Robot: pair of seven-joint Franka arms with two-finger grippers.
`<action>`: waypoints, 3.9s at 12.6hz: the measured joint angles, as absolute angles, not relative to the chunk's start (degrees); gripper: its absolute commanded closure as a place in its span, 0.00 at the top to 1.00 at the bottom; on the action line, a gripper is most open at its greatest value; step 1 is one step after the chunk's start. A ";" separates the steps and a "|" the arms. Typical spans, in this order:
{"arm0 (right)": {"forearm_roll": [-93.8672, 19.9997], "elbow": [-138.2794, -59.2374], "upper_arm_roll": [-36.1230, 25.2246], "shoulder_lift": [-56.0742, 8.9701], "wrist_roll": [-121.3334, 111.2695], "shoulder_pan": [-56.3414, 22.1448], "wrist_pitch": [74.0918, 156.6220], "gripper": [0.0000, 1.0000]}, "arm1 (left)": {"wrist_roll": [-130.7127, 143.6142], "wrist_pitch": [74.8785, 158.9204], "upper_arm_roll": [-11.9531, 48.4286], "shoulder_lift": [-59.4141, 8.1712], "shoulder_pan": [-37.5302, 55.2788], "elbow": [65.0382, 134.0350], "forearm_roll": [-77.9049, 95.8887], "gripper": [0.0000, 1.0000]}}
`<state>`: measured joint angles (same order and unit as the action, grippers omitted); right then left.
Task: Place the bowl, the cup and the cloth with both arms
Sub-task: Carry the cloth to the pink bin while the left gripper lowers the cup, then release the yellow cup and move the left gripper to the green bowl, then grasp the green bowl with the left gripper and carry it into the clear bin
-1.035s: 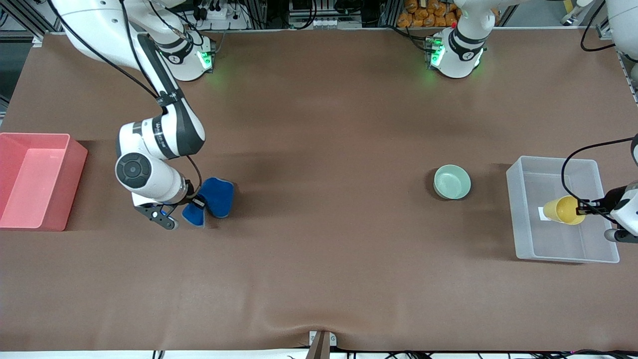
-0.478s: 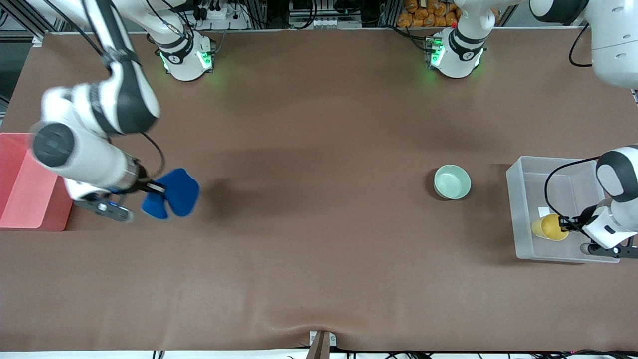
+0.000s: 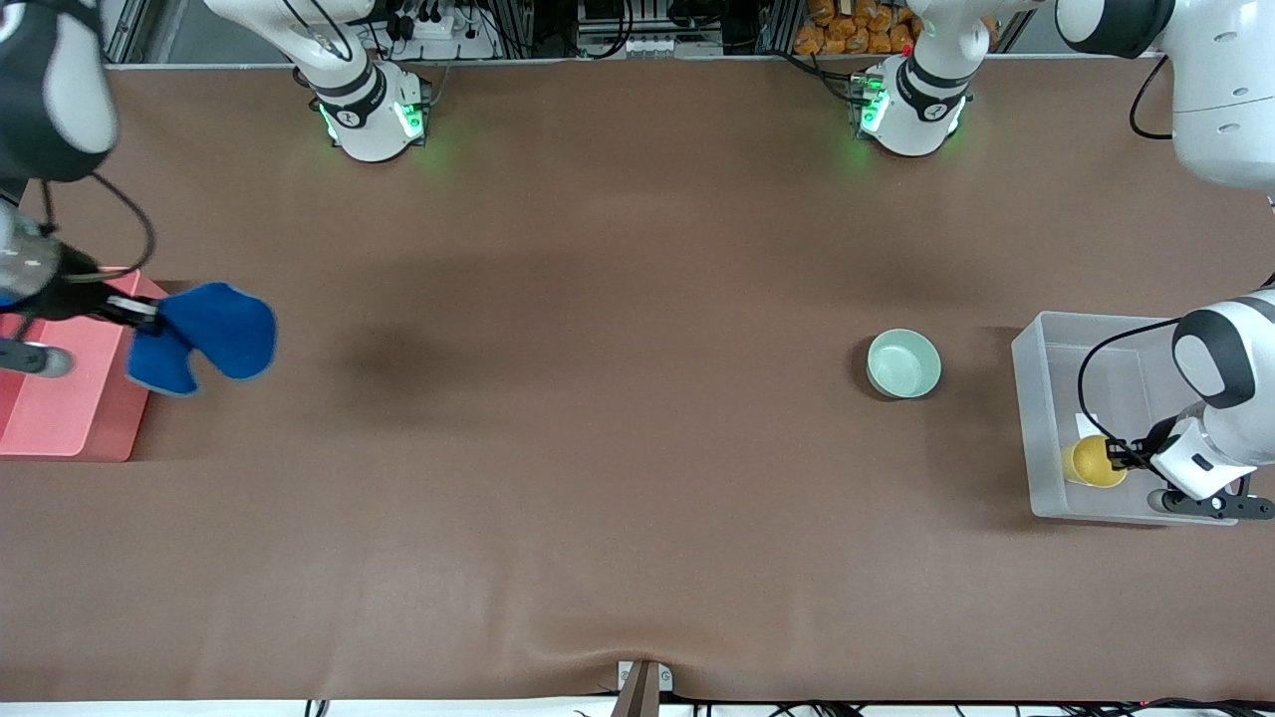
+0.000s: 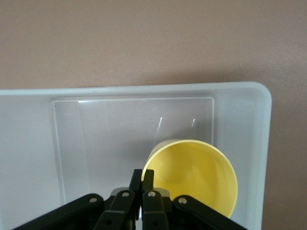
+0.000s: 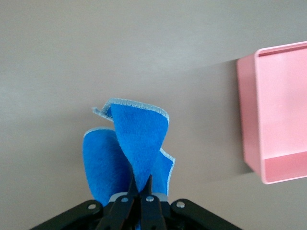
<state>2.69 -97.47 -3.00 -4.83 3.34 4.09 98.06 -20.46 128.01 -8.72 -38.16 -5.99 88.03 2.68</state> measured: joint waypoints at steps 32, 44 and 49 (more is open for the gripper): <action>2.71 -87.46 -2.97 -24.24 -65.35 27.74 105.12 0.00 | 2.22 118.12 2.96 -19.89 0.05 104.57 1.73 1.00; 2.71 -85.94 -2.97 -28.15 -73.68 30.71 112.24 0.00 | 3.55 148.86 3.93 -18.57 0.00 130.49 1.14 0.39; 2.49 -85.94 -2.97 -30.59 -76.03 31.59 117.26 0.00 | 3.76 150.26 4.07 -20.42 0.00 130.70 1.14 0.00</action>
<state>2.49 -85.94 -2.97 -30.59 -76.03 31.59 117.26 3.76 150.26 4.07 -20.42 0.00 130.70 1.14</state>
